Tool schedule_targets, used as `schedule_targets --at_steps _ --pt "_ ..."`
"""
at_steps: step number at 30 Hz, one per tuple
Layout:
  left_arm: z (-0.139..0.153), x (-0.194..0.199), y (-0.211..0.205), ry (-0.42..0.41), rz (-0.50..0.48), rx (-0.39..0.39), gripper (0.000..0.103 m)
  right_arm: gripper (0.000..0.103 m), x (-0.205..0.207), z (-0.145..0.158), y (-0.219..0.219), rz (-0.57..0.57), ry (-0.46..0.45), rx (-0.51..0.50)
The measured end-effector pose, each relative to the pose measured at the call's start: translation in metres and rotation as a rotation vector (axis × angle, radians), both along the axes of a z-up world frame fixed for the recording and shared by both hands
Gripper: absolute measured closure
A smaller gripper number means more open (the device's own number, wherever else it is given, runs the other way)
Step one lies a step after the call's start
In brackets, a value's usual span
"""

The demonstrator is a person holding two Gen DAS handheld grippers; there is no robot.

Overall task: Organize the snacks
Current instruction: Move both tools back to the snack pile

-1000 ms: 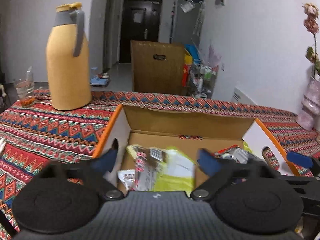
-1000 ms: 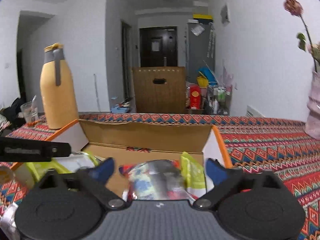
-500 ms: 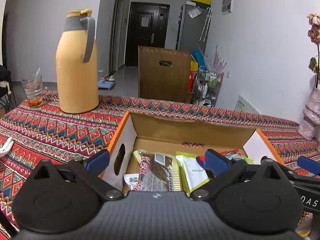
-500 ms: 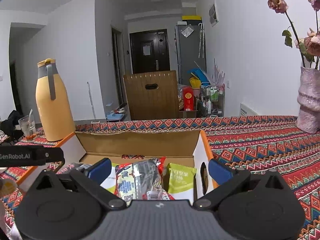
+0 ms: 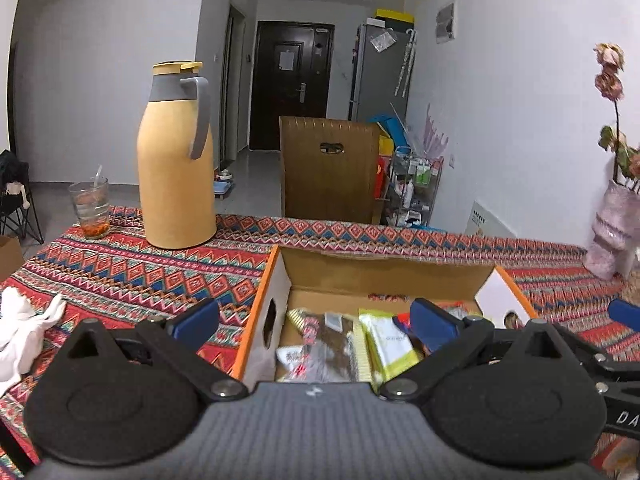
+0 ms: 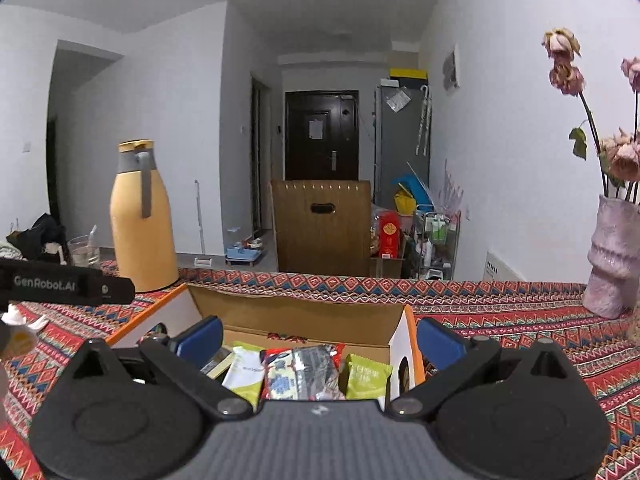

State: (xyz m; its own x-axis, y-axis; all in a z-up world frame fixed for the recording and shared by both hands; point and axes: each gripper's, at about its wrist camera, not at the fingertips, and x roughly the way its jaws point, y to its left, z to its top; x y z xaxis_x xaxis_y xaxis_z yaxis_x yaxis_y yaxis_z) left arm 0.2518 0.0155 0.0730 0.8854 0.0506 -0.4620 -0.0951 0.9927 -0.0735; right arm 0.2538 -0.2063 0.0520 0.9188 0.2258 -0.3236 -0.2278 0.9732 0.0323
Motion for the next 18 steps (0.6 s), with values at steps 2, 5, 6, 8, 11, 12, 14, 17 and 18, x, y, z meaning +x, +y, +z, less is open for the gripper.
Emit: schedule_targets --at_steps 2,5,6,8,11,12,14,17,18 --pt "-0.002 -0.012 0.004 0.007 -0.007 0.007 0.0 0.0 -0.011 0.0 -0.001 0.004 0.001 -0.002" --pt "-0.01 -0.03 0.008 0.025 -0.023 0.02 0.0 0.0 -0.028 -0.004 -0.003 0.008 0.015 -0.005" --pt "-0.013 -0.036 0.01 0.033 -0.027 0.025 0.0 0.0 -0.034 -0.007 -0.005 0.009 0.023 -0.006" --pt "-0.022 -0.048 0.014 0.054 -0.031 0.03 0.0 0.0 -0.045 -0.012 -0.007 0.011 0.04 -0.011" --pt "-0.036 -0.065 0.019 0.09 -0.035 0.024 0.0 0.0 -0.061 -0.022 -0.008 0.018 0.072 -0.015" --pt "-0.04 -0.069 0.02 0.1 -0.035 0.022 0.0 0.0 -0.067 -0.026 -0.008 0.021 0.084 -0.012" --pt "-0.049 -0.08 0.023 0.119 -0.04 0.015 0.0 0.0 -0.076 -0.032 -0.009 0.022 0.106 -0.008" --pt "-0.06 -0.094 0.025 0.141 -0.058 0.003 0.0 0.0 -0.089 -0.043 -0.009 0.022 0.143 -0.01" --pt "-0.063 -0.098 0.026 0.147 -0.061 -0.001 0.0 0.0 -0.093 -0.046 -0.009 0.024 0.161 -0.009"
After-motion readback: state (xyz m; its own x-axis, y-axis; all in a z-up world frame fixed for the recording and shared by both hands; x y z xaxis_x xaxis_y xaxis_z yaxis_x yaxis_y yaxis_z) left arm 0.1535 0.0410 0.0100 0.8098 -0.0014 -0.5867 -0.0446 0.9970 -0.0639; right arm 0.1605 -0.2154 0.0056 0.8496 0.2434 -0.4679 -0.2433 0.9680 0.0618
